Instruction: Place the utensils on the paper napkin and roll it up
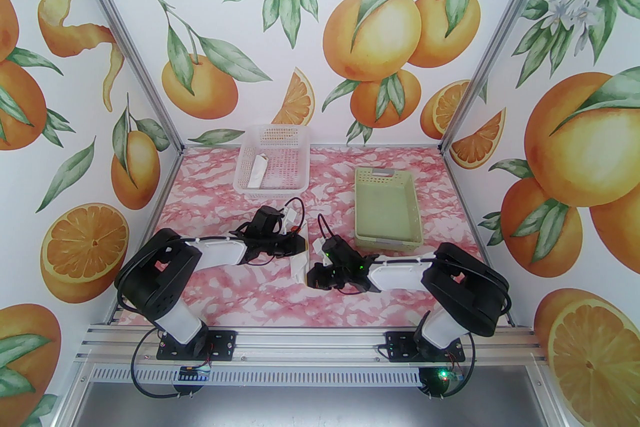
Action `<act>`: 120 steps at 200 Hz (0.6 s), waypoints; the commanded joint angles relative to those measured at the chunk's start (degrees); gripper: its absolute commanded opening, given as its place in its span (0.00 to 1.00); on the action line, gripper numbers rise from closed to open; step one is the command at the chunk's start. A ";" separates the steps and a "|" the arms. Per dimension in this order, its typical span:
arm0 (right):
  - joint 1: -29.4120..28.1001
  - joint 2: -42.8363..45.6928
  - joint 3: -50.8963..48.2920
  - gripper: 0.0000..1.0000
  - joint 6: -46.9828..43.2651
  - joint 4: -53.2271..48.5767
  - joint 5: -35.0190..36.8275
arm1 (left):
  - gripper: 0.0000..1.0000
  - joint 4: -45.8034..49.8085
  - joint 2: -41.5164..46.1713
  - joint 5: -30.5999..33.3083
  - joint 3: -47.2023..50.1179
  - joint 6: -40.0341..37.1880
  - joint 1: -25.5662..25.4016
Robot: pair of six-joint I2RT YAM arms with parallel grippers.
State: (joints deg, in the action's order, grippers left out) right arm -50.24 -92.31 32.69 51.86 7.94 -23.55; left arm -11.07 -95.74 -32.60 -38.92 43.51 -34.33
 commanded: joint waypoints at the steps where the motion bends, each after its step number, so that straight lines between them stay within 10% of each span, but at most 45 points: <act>1: -0.49 -2.96 -0.94 0.00 0.00 -5.75 2.55 | 0.12 -2.35 -1.44 0.17 -2.31 -0.26 -0.63; 120: -0.47 -3.22 -0.43 0.00 -0.18 -6.07 2.38 | 0.12 -4.21 -5.82 -0.21 -4.55 -0.08 -1.52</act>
State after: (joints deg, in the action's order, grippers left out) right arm -50.24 -92.79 33.12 51.86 7.97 -23.59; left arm -12.62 -99.98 -32.56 -41.52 43.51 -35.29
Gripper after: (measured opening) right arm 0.054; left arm 0.117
